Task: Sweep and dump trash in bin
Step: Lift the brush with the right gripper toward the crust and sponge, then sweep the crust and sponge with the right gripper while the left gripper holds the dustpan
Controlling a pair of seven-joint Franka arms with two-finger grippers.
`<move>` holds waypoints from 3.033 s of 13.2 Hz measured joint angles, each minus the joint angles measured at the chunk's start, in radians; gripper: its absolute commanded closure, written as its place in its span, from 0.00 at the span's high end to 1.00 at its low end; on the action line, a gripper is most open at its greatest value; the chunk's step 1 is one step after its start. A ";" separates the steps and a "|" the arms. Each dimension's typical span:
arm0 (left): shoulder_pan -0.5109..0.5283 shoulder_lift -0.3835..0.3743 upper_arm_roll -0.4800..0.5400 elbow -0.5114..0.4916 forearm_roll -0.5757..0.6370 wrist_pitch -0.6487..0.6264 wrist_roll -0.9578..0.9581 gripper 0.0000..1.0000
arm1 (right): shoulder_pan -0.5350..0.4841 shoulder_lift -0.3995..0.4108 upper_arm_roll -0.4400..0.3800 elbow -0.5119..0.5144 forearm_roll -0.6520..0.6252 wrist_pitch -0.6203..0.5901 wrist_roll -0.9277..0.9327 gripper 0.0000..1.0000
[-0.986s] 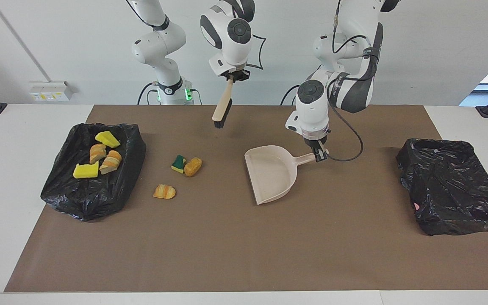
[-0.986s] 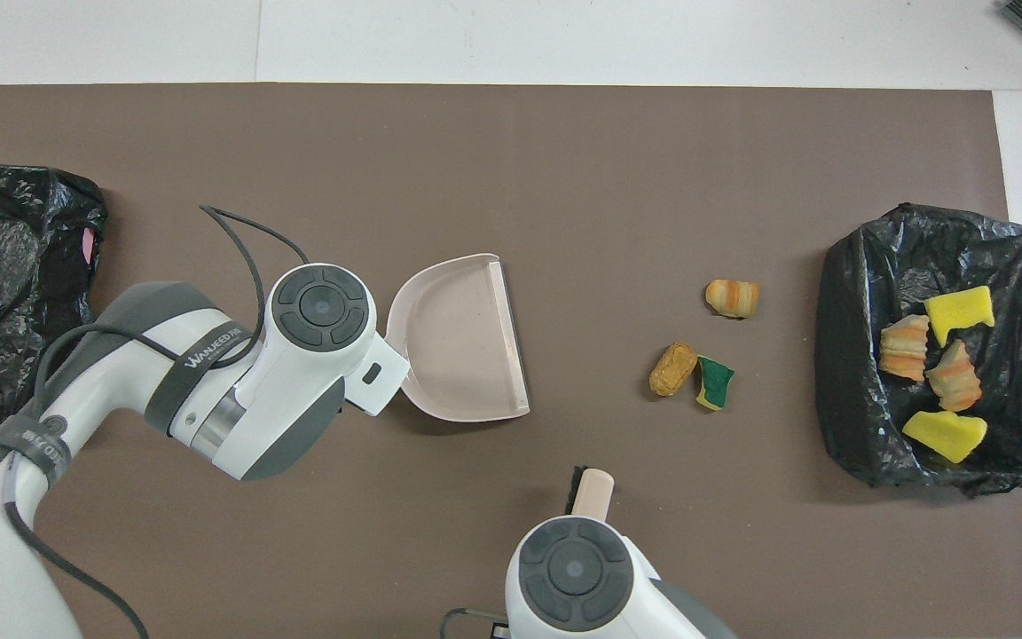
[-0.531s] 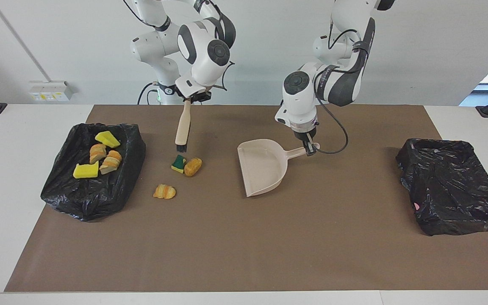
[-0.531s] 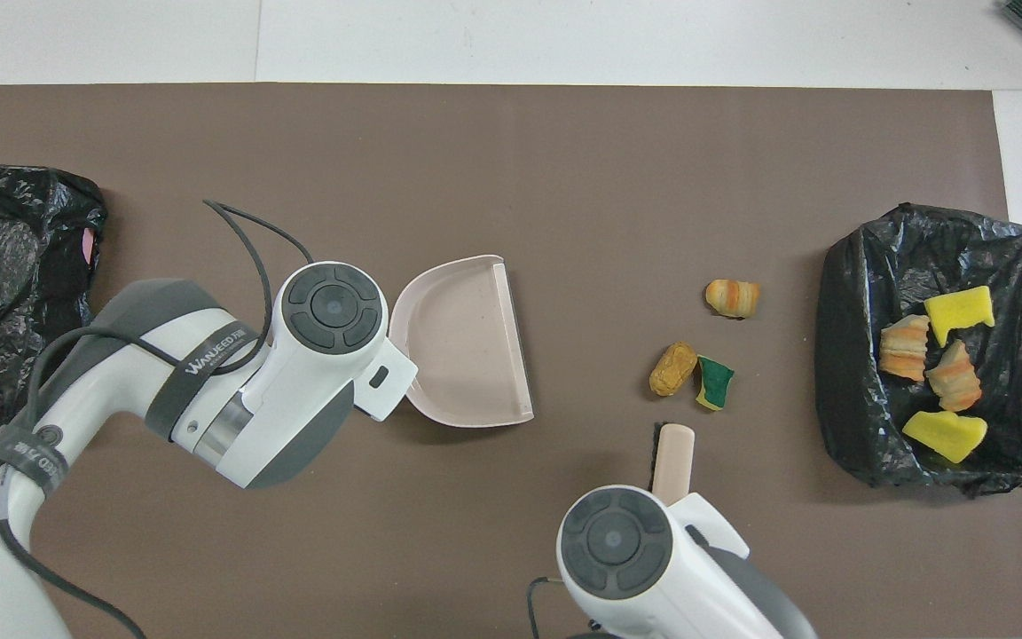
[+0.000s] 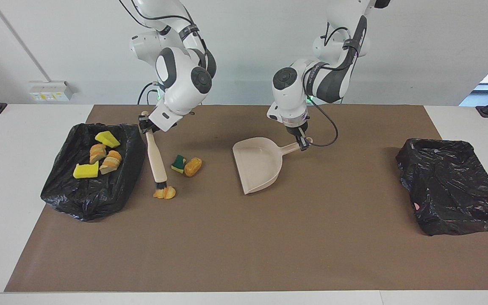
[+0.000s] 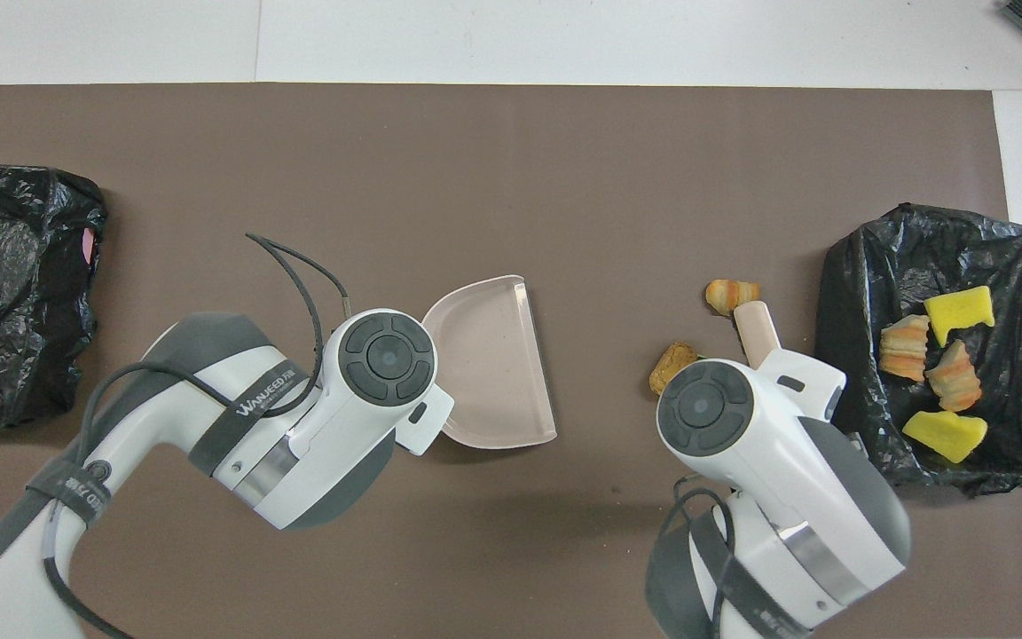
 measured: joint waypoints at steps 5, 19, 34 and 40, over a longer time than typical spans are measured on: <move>-0.013 0.000 -0.002 -0.003 0.000 0.000 -0.043 0.00 | -0.017 0.178 0.012 0.061 0.032 0.078 0.094 0.00; -0.026 -0.050 -0.025 -0.064 0.000 -0.081 -0.054 0.00 | 0.103 0.091 0.013 0.028 0.647 0.000 0.065 0.00; -0.042 -0.105 -0.046 -0.117 -0.005 -0.082 -0.054 0.00 | 0.081 -0.255 0.016 -0.413 0.569 0.100 0.179 0.00; -0.049 -0.109 -0.049 -0.123 -0.005 -0.082 -0.054 0.00 | 0.120 -0.205 0.017 -0.403 0.776 0.194 0.179 0.00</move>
